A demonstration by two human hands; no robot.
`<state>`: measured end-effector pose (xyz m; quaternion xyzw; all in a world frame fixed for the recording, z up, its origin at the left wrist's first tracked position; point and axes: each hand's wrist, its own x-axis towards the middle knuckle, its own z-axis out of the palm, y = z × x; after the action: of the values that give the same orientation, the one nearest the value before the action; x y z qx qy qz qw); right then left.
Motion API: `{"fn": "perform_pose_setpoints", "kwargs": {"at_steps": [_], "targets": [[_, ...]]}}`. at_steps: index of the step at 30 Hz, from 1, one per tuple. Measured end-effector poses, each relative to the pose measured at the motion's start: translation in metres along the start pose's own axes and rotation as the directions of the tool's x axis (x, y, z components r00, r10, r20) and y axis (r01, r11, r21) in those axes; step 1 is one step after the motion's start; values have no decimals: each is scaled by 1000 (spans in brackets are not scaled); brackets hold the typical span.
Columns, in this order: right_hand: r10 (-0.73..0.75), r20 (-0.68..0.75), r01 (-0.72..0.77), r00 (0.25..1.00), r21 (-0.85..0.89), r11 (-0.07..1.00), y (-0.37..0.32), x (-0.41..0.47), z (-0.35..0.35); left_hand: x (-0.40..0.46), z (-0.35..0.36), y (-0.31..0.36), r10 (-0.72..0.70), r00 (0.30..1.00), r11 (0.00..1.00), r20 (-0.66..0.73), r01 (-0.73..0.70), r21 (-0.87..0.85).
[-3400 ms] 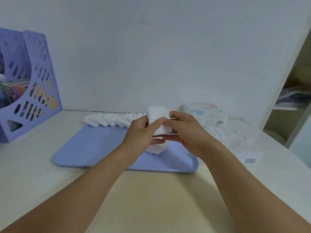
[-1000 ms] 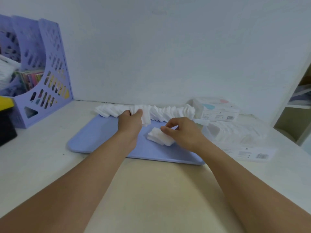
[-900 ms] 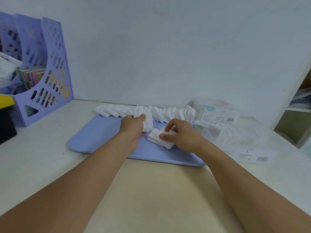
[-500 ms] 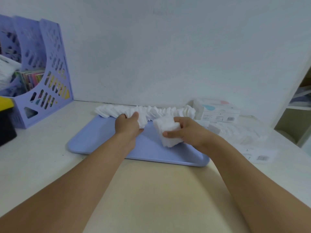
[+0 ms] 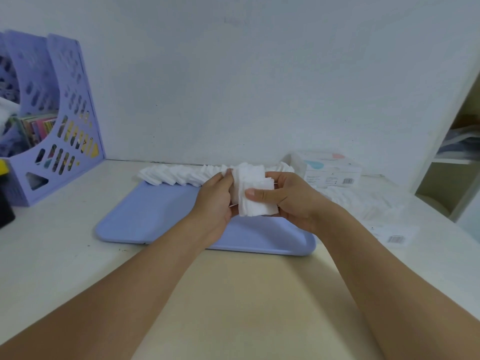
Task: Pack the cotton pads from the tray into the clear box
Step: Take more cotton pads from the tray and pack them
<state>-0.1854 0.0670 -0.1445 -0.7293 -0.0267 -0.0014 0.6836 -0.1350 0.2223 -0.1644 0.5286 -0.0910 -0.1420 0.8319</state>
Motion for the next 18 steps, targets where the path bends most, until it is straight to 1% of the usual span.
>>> {"fn": "perform_pose_setpoints", "kwargs": {"at_steps": [2, 5, 7, 10, 14, 16, 18], "targets": [[-14, -6, 13, 1000, -38, 999, 1, -1, 0, 0, 0, 1, -16, 1000, 1000, 16, 17, -6], [-50, -1, 50, 999, -37, 998, 3, -1, 2, -1, 0, 2, -2, 997, 996, 76, -5, 93], [-70, 5, 70, 998, -30, 997, 4, -1, 4, -2, -1, -1, 14, 997, 994, 81, -23, 110], [-94, -26, 92, 995, -76, 993, 3, -1, 6, -2, -2, -1, -9, 998, 999, 56, 6, 49], [-120, -162, 96, 979, -152, 984, -4, -2, 3, -1, -4, 4, -8, 1000, 996, 8, 8, -94], [-172, -189, 148, 967, -135, 980, -10, -4, -5, 0, -6, 4, 8, 999, 996, -35, -11, -86], [-228, -165, 223, 960, -48, 974, -16, -6, -10, 1, -7, 3, 22, 998, 1000, -60, -23, -20]]}}
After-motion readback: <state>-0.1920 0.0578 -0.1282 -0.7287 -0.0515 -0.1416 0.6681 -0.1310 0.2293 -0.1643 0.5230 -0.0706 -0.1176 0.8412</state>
